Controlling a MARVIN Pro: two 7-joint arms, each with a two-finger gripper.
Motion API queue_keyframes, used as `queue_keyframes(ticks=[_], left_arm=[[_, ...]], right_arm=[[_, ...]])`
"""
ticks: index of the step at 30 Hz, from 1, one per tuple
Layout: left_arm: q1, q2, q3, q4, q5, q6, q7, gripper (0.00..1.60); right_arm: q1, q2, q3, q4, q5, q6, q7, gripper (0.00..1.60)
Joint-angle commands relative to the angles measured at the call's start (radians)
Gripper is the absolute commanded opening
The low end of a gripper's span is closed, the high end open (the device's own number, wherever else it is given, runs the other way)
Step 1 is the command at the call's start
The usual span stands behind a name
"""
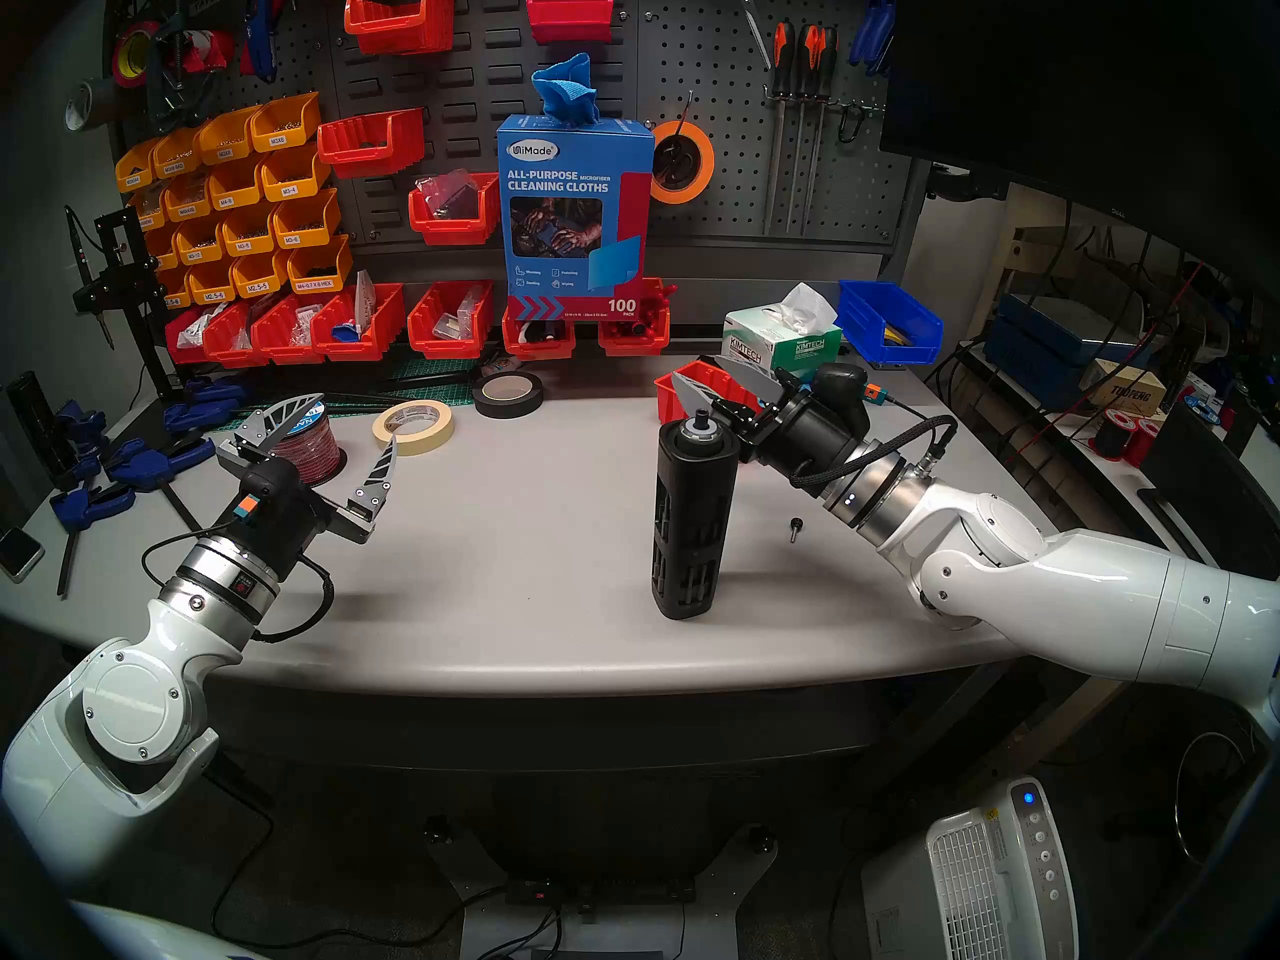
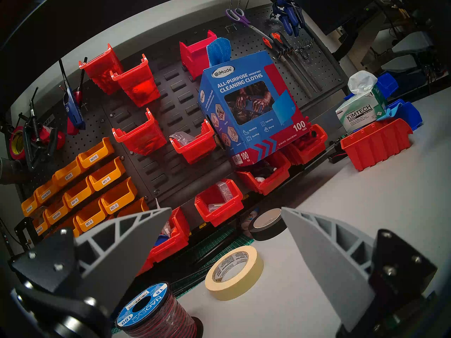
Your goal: Pick a screwdriver bit and insert it into the screwdriver
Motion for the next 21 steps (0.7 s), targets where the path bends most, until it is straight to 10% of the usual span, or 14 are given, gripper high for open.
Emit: queue_keyframes(ticks=[1,21], left_arm=[[-0.008,0.002,-0.012,-0.019,0.000,-0.007,0.002,1.60],[-0.008,0.002,-0.011,-0.019,0.000,-0.006,0.002,1.60]], right_arm=[[0.023,0.000,0.022,-0.003,0.002,-0.005,0.001,1.60],[0.036,0.049,0.028,-0.029,-0.014,-0.009,-0.010,1.60]])
